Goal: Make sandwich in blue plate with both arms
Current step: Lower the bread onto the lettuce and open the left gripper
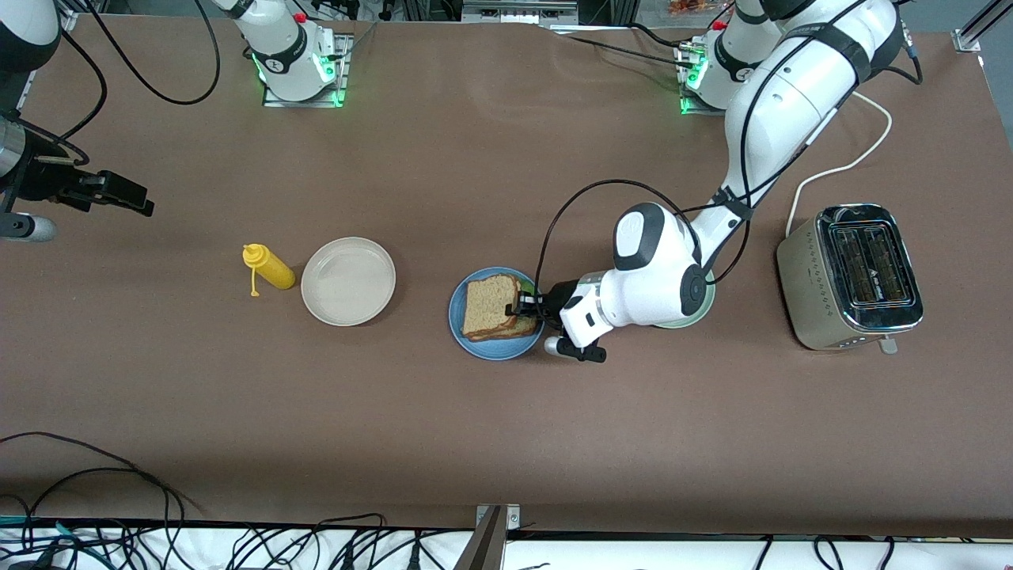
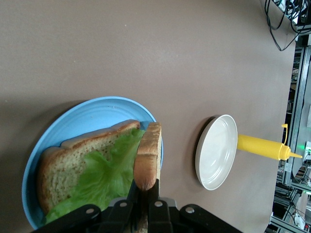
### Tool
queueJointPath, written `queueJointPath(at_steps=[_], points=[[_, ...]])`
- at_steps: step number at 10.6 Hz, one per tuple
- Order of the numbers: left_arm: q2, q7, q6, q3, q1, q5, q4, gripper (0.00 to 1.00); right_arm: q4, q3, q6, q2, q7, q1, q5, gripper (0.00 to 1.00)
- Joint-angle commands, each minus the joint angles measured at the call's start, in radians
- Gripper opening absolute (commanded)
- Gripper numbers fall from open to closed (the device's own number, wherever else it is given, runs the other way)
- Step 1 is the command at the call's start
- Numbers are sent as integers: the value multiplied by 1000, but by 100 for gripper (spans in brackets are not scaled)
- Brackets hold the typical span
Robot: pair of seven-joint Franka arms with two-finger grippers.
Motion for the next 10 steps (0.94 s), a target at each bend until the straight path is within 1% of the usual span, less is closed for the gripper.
queueJointPath(at_steps=[1, 2, 3, 4, 6, 8, 10], points=[[38, 24, -4, -5, 5, -24, 44, 0, 35, 19, 5, 14, 57, 21, -30, 100], [38, 38, -8, -5, 11, -22, 34, 0, 35, 16, 1, 14, 59, 20, -30, 100], [35, 41, -14, -4, 13, -22, 30, 11, 36, 17, 1, 14, 59, 19, -30, 100], [35, 41, -14, 1, 14, -22, 30, 30, 36, 17, -1, 14, 59, 19, -28, 100], [24, 41, -45, 18, 14, -22, 17, 49, 35, 17, -1, 14, 59, 19, -28, 100], [6, 36, -115, 22, 19, -22, 16, 49, 38, 10, -1, 14, 48, 18, -27, 100], [-39, 24, -195, 44, 25, -25, 14, 49, 38, 11, -1, 8, 47, 18, -28, 100]])
